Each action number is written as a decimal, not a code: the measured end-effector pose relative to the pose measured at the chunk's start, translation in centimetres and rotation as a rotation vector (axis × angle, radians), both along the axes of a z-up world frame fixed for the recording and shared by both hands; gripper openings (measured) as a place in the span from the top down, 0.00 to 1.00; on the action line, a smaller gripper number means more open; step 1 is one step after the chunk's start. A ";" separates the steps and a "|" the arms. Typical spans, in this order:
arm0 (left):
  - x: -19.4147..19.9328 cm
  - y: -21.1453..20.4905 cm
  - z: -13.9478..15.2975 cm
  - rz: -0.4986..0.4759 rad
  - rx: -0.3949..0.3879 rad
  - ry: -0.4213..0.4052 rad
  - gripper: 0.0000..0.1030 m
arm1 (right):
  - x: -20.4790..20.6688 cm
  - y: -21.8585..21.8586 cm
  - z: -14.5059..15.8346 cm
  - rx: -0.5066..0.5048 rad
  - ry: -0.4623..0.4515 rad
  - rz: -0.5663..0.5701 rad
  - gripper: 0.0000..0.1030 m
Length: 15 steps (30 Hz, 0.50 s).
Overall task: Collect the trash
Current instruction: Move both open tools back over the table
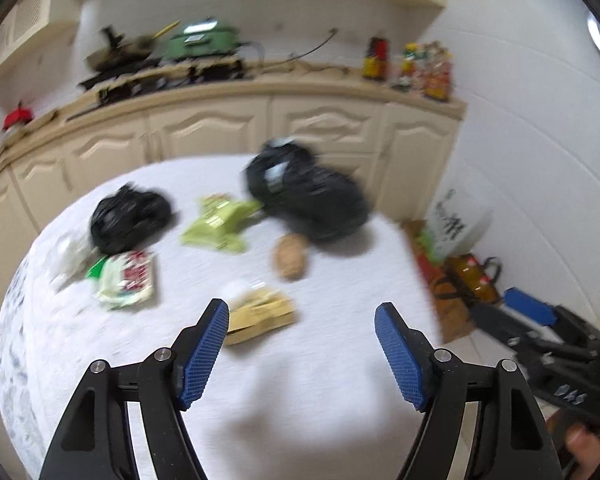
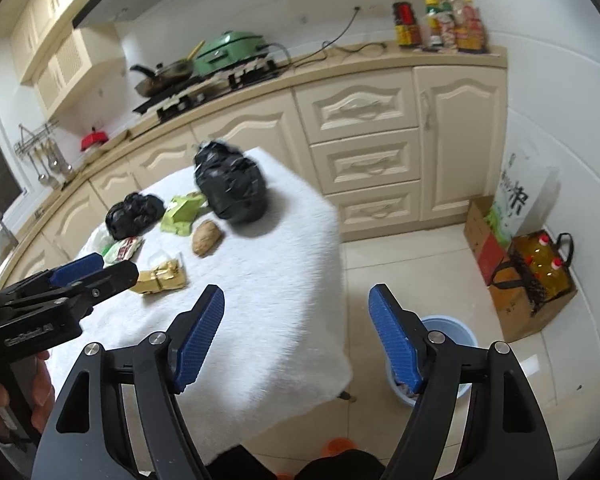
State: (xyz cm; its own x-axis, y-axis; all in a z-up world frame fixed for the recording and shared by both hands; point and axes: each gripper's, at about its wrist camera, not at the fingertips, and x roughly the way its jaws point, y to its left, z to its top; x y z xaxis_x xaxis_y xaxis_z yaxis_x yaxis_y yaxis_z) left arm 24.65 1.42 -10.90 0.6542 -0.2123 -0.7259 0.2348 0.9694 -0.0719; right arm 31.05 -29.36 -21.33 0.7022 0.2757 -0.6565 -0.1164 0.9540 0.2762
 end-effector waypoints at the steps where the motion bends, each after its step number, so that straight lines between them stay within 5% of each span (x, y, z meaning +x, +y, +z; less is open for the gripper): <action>1: 0.2 0.7 -0.4 0.012 0.000 0.015 0.31 | 0.3 0.6 -0.3 -0.007 0.009 0.007 0.26; 15: 4.2 1.7 -3.5 0.024 0.013 0.141 0.38 | 4.1 6.5 -2.9 -0.042 0.070 0.105 0.26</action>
